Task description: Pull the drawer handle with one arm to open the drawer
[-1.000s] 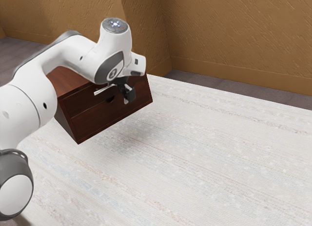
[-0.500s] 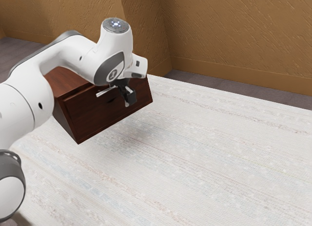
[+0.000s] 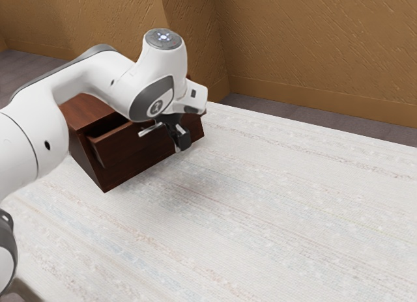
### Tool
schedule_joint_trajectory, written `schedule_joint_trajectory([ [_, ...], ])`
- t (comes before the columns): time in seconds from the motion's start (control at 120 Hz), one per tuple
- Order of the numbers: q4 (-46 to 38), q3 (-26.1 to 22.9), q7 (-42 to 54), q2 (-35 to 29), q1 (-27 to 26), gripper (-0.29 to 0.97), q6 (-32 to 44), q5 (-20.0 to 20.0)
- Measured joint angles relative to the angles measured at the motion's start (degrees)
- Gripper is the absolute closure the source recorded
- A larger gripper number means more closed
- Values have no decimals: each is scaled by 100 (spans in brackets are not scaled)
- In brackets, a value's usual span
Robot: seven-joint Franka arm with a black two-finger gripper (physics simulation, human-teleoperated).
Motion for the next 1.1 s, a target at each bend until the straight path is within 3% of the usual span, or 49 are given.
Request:
schedule_joint_trajectory([
  [1.1,-1120,20,-407,-878,-940,1,36,-196],
])
